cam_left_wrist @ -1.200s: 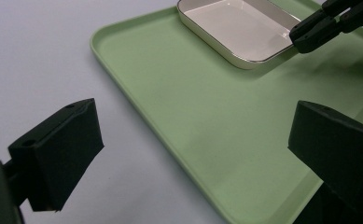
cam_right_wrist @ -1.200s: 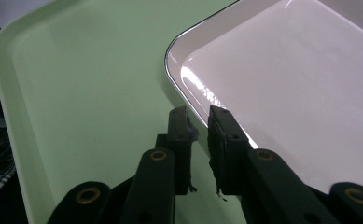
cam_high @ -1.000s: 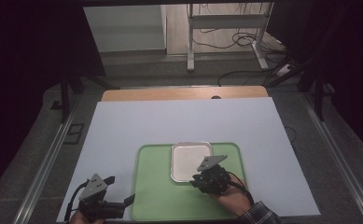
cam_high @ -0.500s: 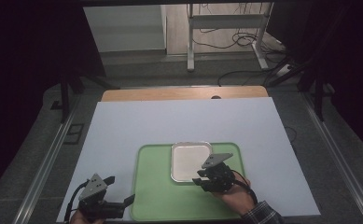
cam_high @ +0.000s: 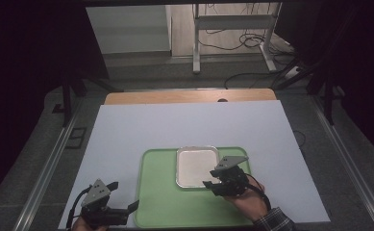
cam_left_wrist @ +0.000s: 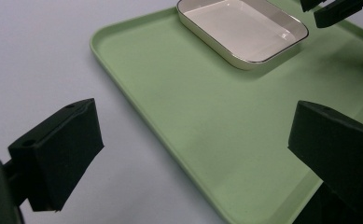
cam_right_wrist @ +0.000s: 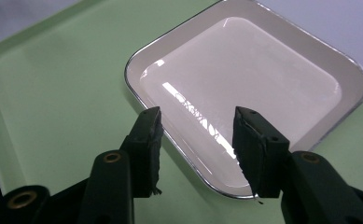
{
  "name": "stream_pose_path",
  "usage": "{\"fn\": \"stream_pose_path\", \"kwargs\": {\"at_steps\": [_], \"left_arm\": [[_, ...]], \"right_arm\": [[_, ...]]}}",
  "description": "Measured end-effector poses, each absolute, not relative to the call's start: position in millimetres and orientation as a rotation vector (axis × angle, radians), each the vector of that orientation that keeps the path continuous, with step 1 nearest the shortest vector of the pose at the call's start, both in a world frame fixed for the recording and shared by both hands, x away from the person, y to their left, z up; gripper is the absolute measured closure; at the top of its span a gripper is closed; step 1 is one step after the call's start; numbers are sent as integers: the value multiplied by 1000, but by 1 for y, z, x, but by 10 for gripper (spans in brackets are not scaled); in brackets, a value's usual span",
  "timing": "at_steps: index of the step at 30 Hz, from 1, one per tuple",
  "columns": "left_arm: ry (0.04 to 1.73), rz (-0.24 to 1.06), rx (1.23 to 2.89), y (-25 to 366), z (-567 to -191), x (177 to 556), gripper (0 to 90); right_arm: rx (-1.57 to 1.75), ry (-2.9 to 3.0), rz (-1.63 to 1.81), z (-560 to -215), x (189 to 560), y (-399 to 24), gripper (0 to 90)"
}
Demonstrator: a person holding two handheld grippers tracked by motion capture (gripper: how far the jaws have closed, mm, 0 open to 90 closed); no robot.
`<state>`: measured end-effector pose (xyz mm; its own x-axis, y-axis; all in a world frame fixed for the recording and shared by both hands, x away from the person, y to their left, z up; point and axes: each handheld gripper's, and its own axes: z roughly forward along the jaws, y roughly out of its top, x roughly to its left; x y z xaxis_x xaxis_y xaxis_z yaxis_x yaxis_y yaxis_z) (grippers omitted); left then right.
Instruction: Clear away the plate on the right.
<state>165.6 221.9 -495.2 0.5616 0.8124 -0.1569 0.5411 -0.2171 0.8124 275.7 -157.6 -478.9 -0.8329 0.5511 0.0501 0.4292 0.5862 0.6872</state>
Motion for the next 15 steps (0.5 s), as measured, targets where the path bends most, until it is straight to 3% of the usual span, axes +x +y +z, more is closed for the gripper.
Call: {"fn": "stream_pose_path", "kwargs": {"at_steps": [15], "left_arm": [[1099,378,1894,222,-495,166,28]], "right_arm": [[833,2597,1097,-469,276,-172,430]]}}
